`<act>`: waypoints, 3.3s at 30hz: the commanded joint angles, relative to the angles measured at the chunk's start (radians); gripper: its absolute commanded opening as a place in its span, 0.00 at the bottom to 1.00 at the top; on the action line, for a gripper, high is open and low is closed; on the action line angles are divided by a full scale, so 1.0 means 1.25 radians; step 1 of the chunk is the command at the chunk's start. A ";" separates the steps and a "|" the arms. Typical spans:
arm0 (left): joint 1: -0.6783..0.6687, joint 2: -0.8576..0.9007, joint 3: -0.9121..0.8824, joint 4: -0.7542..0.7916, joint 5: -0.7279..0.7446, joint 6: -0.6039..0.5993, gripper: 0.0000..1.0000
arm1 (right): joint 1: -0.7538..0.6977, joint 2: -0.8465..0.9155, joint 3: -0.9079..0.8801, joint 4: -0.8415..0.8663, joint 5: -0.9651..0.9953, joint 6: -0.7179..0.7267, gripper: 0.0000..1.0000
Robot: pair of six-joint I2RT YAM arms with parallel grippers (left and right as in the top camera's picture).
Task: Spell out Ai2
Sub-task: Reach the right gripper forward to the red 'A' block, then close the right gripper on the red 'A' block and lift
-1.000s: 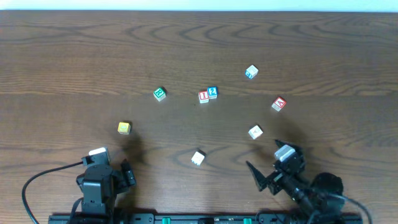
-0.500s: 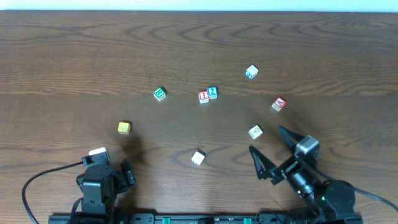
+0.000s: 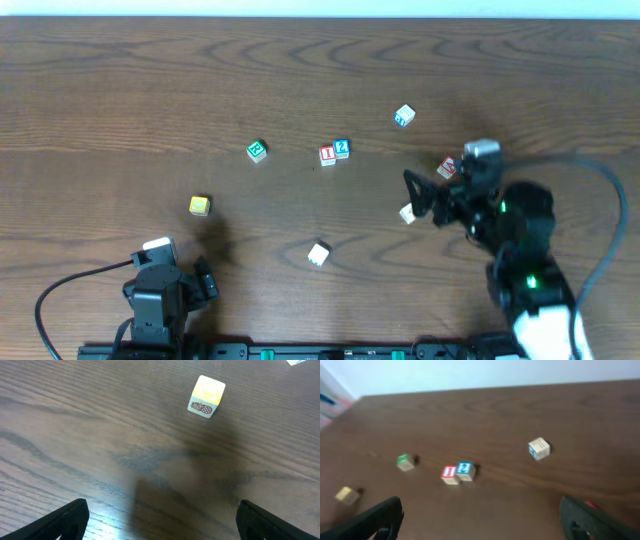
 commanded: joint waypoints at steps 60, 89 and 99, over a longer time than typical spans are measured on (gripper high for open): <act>0.005 -0.007 -0.002 -0.009 0.000 0.009 0.96 | -0.138 0.896 0.723 -0.674 0.122 -0.683 0.95; 0.005 -0.007 -0.002 -0.009 0.000 0.009 0.95 | -0.110 0.896 0.621 -0.536 0.128 -0.674 0.46; 0.005 -0.007 -0.002 -0.009 0.000 0.009 0.95 | -0.110 0.896 0.621 -0.537 0.164 -0.667 0.38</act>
